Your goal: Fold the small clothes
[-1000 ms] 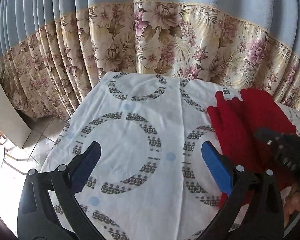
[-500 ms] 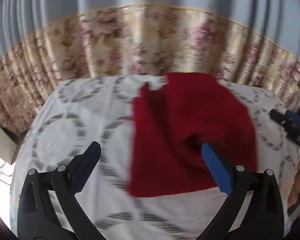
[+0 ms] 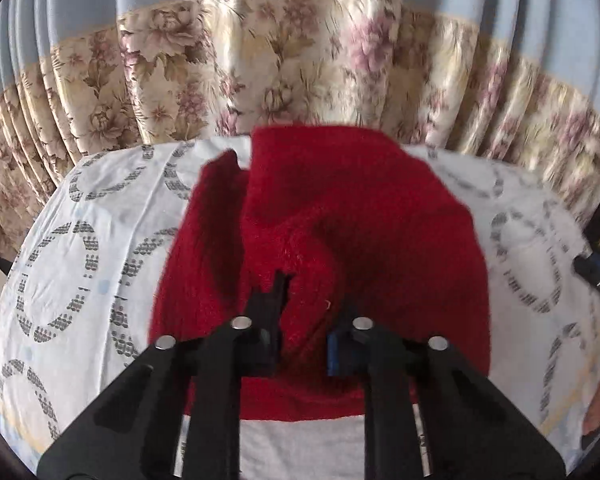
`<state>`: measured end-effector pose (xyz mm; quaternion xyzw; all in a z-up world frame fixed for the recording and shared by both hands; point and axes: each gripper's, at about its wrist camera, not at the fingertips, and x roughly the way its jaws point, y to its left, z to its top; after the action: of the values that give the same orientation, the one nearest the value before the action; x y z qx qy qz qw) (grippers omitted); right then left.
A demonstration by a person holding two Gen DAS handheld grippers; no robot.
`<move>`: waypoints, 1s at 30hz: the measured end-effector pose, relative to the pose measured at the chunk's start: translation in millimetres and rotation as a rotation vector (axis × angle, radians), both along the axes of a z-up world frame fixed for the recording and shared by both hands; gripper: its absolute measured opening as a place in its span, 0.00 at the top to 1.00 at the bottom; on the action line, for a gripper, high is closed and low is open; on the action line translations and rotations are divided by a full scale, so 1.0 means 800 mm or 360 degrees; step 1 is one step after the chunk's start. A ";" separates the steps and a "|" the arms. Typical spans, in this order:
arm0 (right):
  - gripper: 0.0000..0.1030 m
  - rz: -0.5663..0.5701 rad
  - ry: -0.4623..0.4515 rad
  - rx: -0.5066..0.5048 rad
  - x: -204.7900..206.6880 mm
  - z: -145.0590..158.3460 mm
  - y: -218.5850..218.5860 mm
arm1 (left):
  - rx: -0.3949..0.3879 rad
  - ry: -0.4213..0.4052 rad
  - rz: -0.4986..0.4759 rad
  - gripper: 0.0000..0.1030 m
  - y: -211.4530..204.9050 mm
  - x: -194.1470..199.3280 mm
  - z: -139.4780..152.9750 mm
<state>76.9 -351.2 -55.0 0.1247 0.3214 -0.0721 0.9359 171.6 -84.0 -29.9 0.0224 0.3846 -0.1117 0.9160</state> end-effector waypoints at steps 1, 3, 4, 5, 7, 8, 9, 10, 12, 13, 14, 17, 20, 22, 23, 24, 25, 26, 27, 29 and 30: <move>0.19 0.0019 0.0005 0.0004 0.002 -0.001 0.001 | 0.0011 -0.0028 -0.0006 0.89 0.002 -0.003 0.006; 0.19 0.0042 0.0005 -0.0005 0.003 0.000 0.005 | 0.0084 -0.0126 -0.0007 0.89 0.007 -0.014 0.022; 0.19 0.0064 0.0002 -0.0005 0.005 0.003 0.009 | 0.0126 -0.0159 -0.0003 0.90 0.009 -0.018 0.027; 0.19 0.0071 -0.0004 -0.0008 0.005 0.006 0.012 | 0.0158 -0.0192 0.0016 0.90 0.016 -0.023 0.031; 0.19 0.0085 -0.0011 -0.0019 0.005 0.012 0.017 | 0.0162 -0.0200 0.0077 0.89 0.041 -0.026 0.032; 0.19 0.0095 -0.0014 -0.0024 0.006 0.014 0.022 | 0.0164 -0.0175 0.0130 0.89 0.060 -0.023 0.023; 0.19 0.0104 -0.0012 -0.0032 0.007 0.015 0.027 | 0.0163 -0.0132 0.0149 0.89 0.071 -0.018 0.013; 0.19 0.0120 -0.0009 -0.0043 0.008 0.015 0.034 | 0.0168 -0.0047 0.0148 0.89 0.086 -0.010 -0.010; 0.19 0.0163 0.0009 -0.0086 0.013 0.013 0.053 | 0.0140 -0.0032 0.0138 0.86 0.099 -0.010 -0.033; 0.19 0.0179 0.0010 -0.0097 0.014 0.013 0.059 | 0.0152 -0.0050 0.0108 0.84 0.098 -0.011 -0.040; 0.19 0.0189 0.0011 -0.0122 0.016 0.012 0.068 | 0.0167 -0.0086 0.0087 0.83 0.095 -0.013 -0.044; 0.19 0.0188 0.0015 -0.0138 0.024 0.014 0.089 | 0.0142 -0.0121 0.0100 0.63 0.097 -0.008 -0.047; 0.19 0.0191 0.0005 -0.0124 0.027 0.018 0.103 | 0.0069 -0.0101 0.0250 0.09 0.125 -0.001 -0.044; 0.16 0.0188 -0.0004 -0.0120 0.029 0.022 0.111 | -0.0024 -0.0047 0.0222 0.08 0.142 -0.002 -0.036; 0.16 0.0185 -0.0010 -0.0124 0.032 0.025 0.116 | -0.0031 -0.0052 0.0206 0.08 0.149 -0.003 -0.024; 0.15 0.0183 -0.0012 -0.0129 0.035 0.027 0.118 | -0.0025 -0.0067 0.0197 0.07 0.154 -0.006 -0.017; 0.15 0.0178 -0.0012 -0.0134 0.038 0.029 0.121 | -0.0020 -0.0091 0.0182 0.06 0.156 -0.008 -0.005; 0.15 0.0174 -0.0008 -0.0146 0.045 0.032 0.123 | -0.0010 -0.0127 0.0166 0.04 0.157 -0.008 0.012; 0.15 0.0170 -0.0008 -0.0147 0.051 0.034 0.124 | 0.0003 -0.0147 0.0167 0.03 0.157 -0.007 0.023; 0.15 0.0166 -0.0009 -0.0145 0.066 0.040 0.128 | 0.0007 -0.0159 0.0146 0.03 0.152 0.007 0.051; 0.15 0.0169 -0.0006 -0.0141 0.075 0.043 0.131 | 0.0010 -0.0167 0.0145 0.03 0.149 0.016 0.063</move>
<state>137.1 -246.3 -20.5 0.0662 0.3224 -0.0361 0.9436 184.6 35.4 20.9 0.0135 0.3371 -0.0674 0.9390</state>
